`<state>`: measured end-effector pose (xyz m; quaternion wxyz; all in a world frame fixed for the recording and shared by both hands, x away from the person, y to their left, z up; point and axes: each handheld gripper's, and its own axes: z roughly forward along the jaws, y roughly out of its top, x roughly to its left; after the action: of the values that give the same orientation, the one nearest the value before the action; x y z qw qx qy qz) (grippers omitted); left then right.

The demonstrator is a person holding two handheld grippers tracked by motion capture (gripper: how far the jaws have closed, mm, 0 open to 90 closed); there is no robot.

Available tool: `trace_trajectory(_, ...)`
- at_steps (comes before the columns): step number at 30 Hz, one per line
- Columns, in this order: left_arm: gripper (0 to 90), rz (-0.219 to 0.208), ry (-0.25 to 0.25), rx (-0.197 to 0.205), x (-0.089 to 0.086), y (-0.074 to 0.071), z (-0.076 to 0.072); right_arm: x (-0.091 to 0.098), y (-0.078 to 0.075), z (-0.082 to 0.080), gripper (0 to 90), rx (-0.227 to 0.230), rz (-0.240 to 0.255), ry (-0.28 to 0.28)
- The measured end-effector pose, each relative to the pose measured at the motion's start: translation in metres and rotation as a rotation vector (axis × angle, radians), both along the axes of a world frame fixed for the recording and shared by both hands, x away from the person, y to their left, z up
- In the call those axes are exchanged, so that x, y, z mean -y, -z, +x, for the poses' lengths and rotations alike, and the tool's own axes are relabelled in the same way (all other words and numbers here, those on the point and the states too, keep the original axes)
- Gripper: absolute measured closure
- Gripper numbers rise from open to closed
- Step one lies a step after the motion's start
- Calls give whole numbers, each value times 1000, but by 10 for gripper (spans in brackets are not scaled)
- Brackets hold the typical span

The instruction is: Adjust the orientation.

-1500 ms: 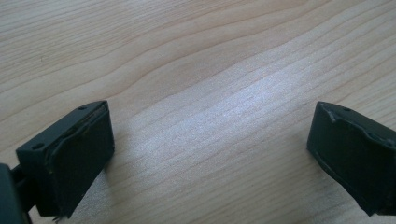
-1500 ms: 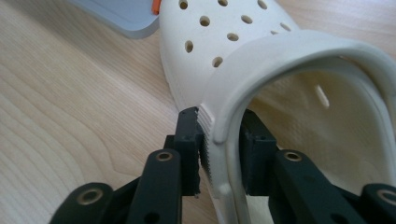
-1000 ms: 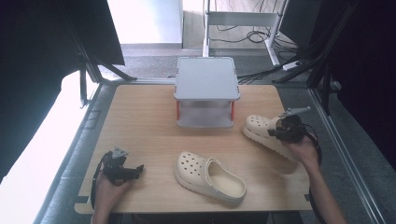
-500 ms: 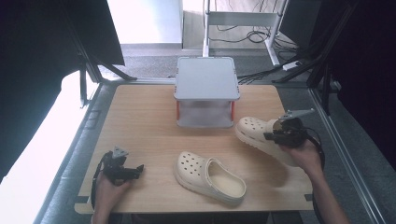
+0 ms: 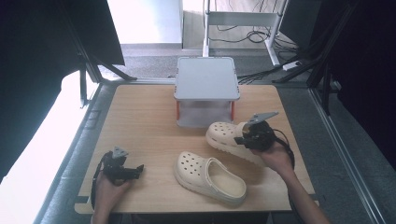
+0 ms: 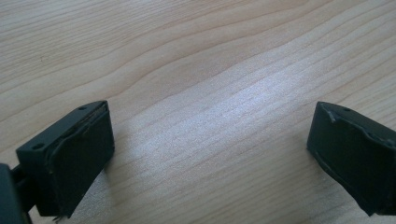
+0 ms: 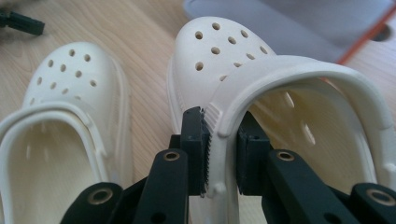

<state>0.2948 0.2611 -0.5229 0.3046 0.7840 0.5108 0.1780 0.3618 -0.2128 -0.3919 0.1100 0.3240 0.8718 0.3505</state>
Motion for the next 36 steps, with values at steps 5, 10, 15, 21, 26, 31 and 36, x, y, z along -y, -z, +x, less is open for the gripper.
trace_trajectory(5,6,0,1,-1,0,0,0,-34,17,2,766,-14,0,-45)
trace_trajectory(10,6,-1,0,-2,0,0,0,-45,26,1,766,-30,5,-66)
trace_trajectory(15,6,-2,-2,-2,0,0,0,-52,37,-3,767,-66,36,-87)
trace_trajectory(21,6,-3,-2,-2,0,0,0,-51,45,-7,768,-105,68,-92)
trace_trajectory(26,6,-3,-2,-2,0,0,0,-51,53,-12,769,-136,81,-114)
trace_trajectory(31,6,-3,-3,-1,0,0,0,-50,54,-13,770,-149,80,-120)
trace_trajectory(36,6,-3,-2,-2,0,0,0,-43,48,-11,614,-140,88,-113)
